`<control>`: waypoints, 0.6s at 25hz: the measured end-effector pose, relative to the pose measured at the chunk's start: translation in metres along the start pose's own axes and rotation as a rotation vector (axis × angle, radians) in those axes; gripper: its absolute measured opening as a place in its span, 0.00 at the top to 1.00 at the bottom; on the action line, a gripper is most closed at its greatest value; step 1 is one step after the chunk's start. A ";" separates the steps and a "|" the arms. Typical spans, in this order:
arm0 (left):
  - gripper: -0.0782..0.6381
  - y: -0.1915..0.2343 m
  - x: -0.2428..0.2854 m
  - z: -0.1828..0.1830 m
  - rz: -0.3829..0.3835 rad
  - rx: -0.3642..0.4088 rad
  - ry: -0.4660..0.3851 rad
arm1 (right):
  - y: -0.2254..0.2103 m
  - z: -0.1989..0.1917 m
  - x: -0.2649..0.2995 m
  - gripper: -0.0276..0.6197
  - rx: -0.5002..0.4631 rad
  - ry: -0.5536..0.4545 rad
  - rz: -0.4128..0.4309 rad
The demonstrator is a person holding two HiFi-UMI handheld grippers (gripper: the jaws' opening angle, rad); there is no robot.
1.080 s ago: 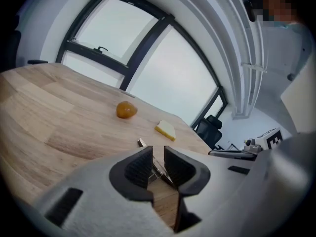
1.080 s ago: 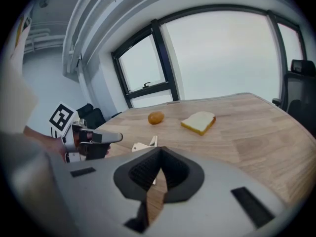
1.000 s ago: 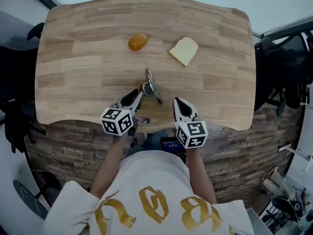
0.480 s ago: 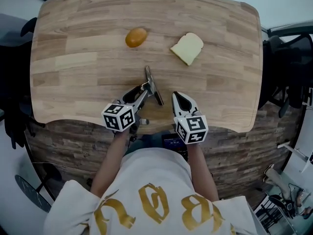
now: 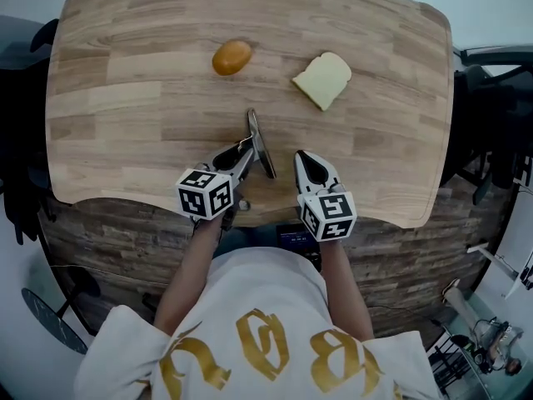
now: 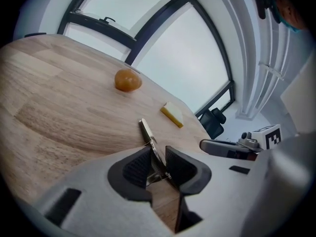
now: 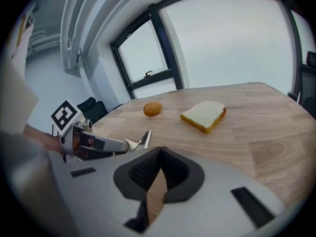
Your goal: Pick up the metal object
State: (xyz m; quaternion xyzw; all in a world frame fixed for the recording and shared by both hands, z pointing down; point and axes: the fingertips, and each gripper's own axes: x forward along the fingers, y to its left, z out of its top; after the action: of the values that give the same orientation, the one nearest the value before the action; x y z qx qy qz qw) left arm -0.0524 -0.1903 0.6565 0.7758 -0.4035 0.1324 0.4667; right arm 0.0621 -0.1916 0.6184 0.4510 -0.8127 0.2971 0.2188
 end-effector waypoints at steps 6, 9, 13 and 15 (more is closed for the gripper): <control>0.83 -0.002 0.005 0.006 0.032 -0.009 -0.006 | -0.015 0.001 -0.004 0.94 0.034 -0.018 -0.043; 0.84 -0.007 0.008 0.007 0.009 -0.009 0.003 | -0.020 0.005 -0.006 0.94 0.034 -0.027 -0.052; 0.84 -0.008 0.010 0.008 -0.006 -0.033 0.006 | -0.023 0.005 -0.007 0.94 0.035 -0.027 -0.055; 0.85 -0.007 0.010 0.011 -0.006 -0.046 -0.003 | -0.023 0.005 -0.007 0.94 0.022 -0.022 -0.048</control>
State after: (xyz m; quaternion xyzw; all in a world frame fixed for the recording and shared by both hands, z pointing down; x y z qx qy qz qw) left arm -0.0426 -0.2025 0.6519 0.7663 -0.4046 0.1206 0.4842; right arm 0.0845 -0.2005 0.6166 0.4758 -0.8007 0.2957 0.2122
